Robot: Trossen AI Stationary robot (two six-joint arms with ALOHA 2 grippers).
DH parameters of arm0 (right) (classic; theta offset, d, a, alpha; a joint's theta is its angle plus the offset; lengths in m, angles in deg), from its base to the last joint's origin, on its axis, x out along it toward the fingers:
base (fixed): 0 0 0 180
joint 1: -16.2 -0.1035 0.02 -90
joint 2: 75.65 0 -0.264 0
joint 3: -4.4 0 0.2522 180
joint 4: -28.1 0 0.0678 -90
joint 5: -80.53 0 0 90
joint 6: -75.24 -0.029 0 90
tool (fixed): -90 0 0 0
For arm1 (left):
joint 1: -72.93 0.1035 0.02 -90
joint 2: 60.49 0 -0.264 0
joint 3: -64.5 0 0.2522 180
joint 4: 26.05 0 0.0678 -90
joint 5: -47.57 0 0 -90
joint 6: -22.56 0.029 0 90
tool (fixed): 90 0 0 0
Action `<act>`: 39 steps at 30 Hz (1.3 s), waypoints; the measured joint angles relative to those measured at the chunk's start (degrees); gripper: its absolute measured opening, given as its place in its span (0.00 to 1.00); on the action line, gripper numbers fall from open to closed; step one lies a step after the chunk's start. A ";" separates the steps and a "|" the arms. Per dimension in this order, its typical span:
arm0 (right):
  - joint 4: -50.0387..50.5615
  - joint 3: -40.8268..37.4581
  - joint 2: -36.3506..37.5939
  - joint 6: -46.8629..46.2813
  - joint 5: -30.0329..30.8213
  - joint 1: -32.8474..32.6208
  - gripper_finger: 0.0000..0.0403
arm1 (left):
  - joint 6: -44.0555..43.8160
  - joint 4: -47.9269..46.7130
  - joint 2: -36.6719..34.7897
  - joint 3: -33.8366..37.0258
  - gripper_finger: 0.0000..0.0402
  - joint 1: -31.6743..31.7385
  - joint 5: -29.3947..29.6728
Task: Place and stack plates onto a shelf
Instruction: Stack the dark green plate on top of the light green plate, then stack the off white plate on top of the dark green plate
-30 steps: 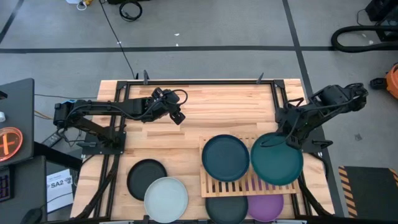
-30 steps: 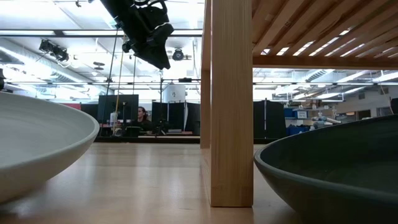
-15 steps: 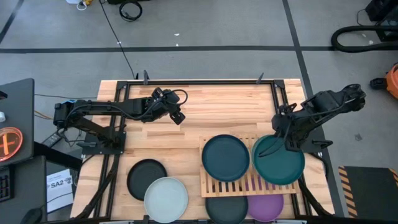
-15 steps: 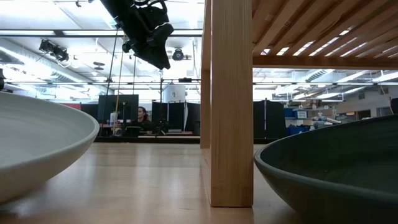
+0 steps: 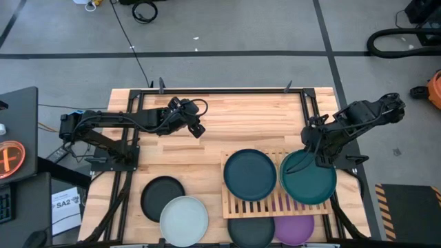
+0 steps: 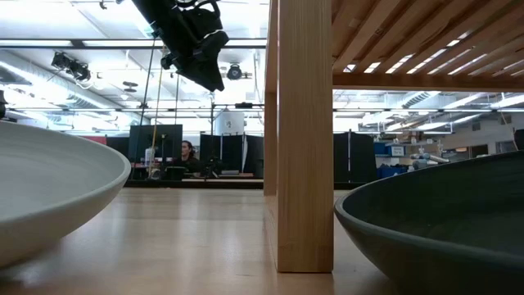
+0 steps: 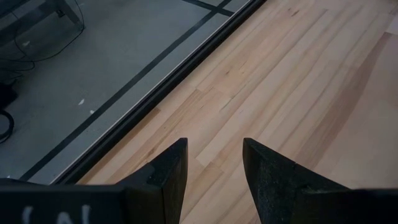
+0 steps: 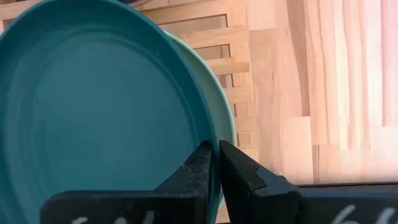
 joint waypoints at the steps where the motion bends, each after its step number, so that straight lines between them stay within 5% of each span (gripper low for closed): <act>1: 0.02 0.00 0.00 -0.41 0.00 0.00 0.09 | 0.00 0.00 0.00 0.00 0.40 0.00 -0.02; 39: -2.11 0.00 0.00 -5.21 -0.38 0.00 0.26 | 0.05 0.01 0.00 0.00 0.40 0.00 -0.02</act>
